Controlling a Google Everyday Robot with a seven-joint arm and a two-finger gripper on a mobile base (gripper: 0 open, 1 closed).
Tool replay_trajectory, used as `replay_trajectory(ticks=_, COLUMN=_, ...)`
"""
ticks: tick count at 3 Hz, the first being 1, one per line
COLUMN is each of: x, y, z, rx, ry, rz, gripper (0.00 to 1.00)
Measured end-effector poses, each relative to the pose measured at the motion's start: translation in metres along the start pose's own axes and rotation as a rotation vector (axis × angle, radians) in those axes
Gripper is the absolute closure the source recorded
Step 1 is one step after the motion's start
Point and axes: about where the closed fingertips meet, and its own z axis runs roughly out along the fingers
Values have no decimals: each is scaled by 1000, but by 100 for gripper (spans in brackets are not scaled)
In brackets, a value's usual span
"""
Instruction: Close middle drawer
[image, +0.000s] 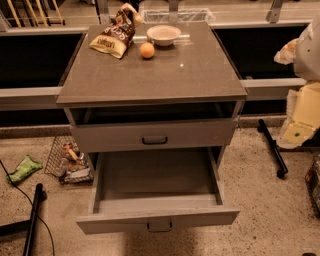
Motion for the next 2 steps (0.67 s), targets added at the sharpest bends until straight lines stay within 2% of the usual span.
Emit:
replay_trajectory(ticks=1, x=0, y=0, z=0, rx=0, ry=0, rz=0, gripper=0)
replay_trajectory(ticks=2, x=-2, y=2, z=11, rx=-3, ry=-44, rz=-30, gripper=0)
